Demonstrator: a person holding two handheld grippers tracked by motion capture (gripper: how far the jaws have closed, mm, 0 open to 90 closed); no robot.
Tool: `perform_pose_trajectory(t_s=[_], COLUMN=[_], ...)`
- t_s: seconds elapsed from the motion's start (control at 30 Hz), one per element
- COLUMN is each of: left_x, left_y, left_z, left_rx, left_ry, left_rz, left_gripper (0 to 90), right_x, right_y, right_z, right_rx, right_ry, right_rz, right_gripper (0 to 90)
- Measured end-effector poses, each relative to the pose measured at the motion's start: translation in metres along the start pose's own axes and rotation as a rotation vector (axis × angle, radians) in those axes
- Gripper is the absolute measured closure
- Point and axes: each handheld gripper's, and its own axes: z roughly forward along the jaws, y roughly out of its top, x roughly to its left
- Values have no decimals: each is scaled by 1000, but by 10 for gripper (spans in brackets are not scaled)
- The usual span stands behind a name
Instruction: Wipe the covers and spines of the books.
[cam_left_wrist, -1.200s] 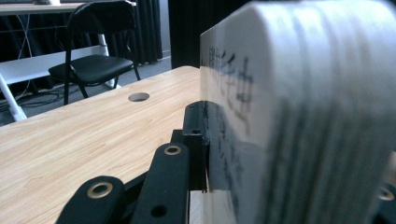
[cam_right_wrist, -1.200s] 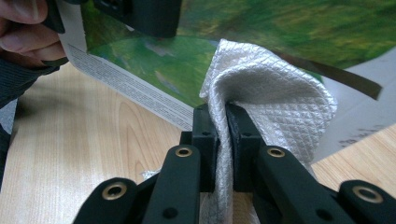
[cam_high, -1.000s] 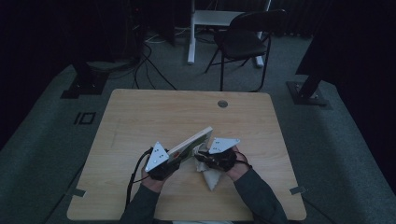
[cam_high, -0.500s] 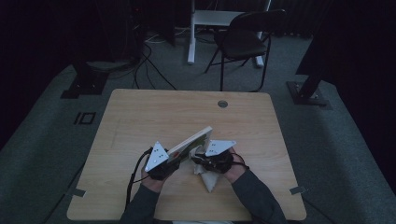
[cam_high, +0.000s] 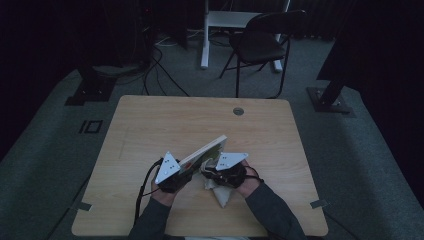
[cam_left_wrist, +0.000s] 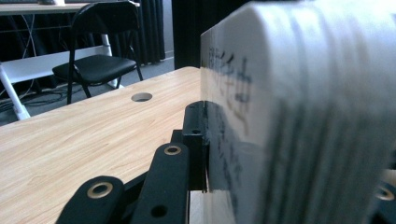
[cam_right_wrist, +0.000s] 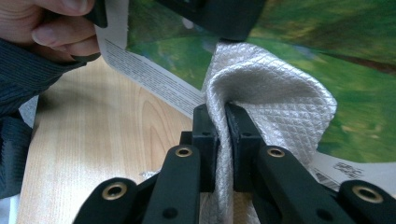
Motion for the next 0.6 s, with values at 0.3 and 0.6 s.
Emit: perform_pose_trajectory(t_s=[0.3,0.6], left_x=[0,0], left_y=[-1,-1], left_z=[0,0], left_rx=[-1,0], left_ry=[3,3], left_rz=[-4,-6], left_gripper=[778,779], right_x=[4,7], right_y=[2,4], right_z=[4,4], right_rx=[-1,-3], right_ry=[11,18], right_rz=[-12,-18], right_gripper=[832,833])
